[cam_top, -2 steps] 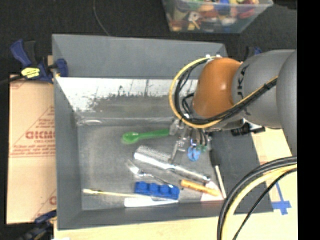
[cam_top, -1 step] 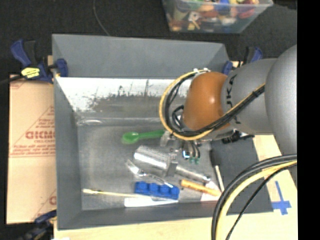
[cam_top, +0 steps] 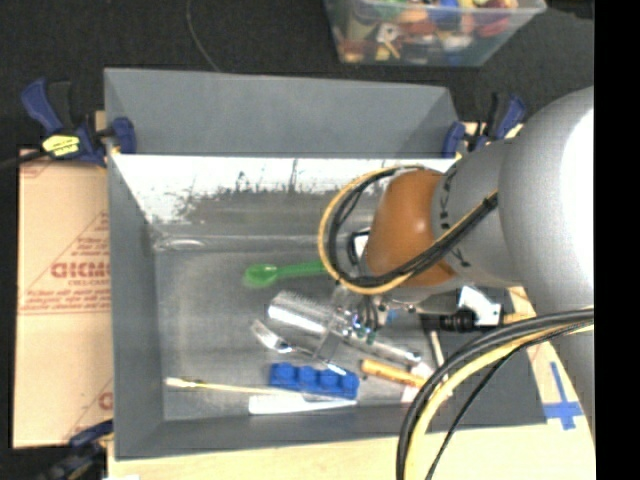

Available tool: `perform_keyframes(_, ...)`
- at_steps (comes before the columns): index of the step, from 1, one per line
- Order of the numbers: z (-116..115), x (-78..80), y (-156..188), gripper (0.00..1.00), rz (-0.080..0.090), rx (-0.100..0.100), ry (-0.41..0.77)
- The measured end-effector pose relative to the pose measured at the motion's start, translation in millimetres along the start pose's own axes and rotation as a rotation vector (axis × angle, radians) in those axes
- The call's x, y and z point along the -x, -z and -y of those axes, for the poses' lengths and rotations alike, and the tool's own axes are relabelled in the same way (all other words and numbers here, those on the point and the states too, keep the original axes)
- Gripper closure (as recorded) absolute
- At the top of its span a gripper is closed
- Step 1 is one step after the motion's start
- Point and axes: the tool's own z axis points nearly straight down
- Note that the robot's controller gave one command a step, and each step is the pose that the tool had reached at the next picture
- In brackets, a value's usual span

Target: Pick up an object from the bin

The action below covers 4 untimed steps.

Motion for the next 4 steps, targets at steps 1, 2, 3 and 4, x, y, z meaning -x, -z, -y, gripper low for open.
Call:
perform_keyframes(1,-7.6,11.5,0.1,1.0,-0.011,-0.003,0.168)
perform_keyframes(2,-7.6,11.5,0.1,1.0,-0.011,-0.003,0.169)
perform_keyframes(3,-6.0,9.4,12.3,1.0,-0.02,-0.006,0.17)
perform_keyframes(4,-6.6,10.9,40.7,1.0,-0.017,-0.005,0.171)
